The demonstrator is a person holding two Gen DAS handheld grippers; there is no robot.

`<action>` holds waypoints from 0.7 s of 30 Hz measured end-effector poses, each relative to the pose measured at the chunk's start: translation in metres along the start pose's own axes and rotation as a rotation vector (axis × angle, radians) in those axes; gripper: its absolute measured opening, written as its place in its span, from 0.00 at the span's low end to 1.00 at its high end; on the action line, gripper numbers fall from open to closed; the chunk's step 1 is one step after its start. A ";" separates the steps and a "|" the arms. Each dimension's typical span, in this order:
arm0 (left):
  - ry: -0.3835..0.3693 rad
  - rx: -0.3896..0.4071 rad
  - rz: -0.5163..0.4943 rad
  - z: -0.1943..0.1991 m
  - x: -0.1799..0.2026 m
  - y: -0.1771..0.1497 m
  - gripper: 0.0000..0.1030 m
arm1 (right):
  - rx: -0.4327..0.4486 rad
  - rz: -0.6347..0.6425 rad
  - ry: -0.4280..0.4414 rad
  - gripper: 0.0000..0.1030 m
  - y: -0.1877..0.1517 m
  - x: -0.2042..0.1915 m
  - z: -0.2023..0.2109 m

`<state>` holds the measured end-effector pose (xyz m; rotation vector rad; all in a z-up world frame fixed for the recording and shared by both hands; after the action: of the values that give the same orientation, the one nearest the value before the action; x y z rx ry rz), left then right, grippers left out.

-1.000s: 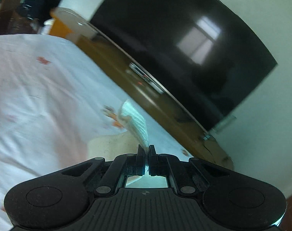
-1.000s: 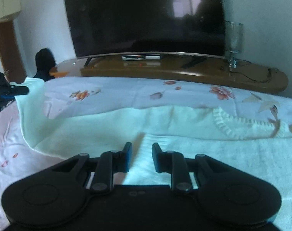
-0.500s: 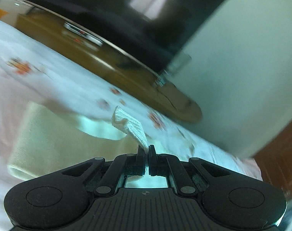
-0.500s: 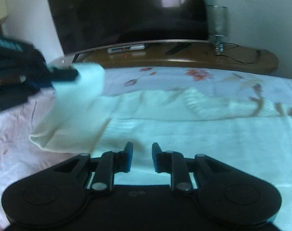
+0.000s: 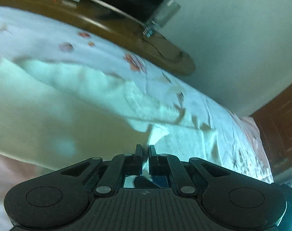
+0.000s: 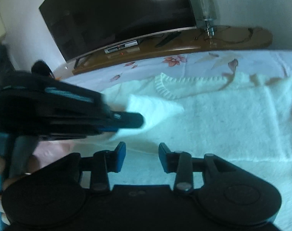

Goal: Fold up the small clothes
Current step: 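Fold the side edge inward with the left tool while the right tool grasps the hem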

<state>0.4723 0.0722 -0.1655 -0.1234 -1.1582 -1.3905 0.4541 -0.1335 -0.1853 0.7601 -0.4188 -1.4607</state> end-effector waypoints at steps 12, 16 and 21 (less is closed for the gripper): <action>0.229 0.122 -0.054 0.092 -0.057 0.005 0.04 | -0.016 -0.056 0.012 0.37 0.006 -0.017 -0.006; 0.349 0.143 -0.106 0.116 -0.075 -0.004 0.04 | 0.000 -0.071 -0.015 0.06 0.012 -0.016 -0.008; 0.377 0.124 -0.135 0.109 -0.085 -0.015 0.04 | 0.156 -0.012 -0.052 0.05 0.029 -0.018 0.023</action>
<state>0.4196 0.2005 -0.1782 0.2991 -0.9451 -1.3826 0.4574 -0.1226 -0.1456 0.8508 -0.5742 -1.4739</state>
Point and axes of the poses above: each gripper's, at about its wrist camera, not at the fingertips, and z roughly against the way its jaws point, x to its right, y to its top, the point moved 1 cm from there along -z, roughly the way its jaws point, and after that the axes turned 14 degrees about -y, right-handed, at the moved point
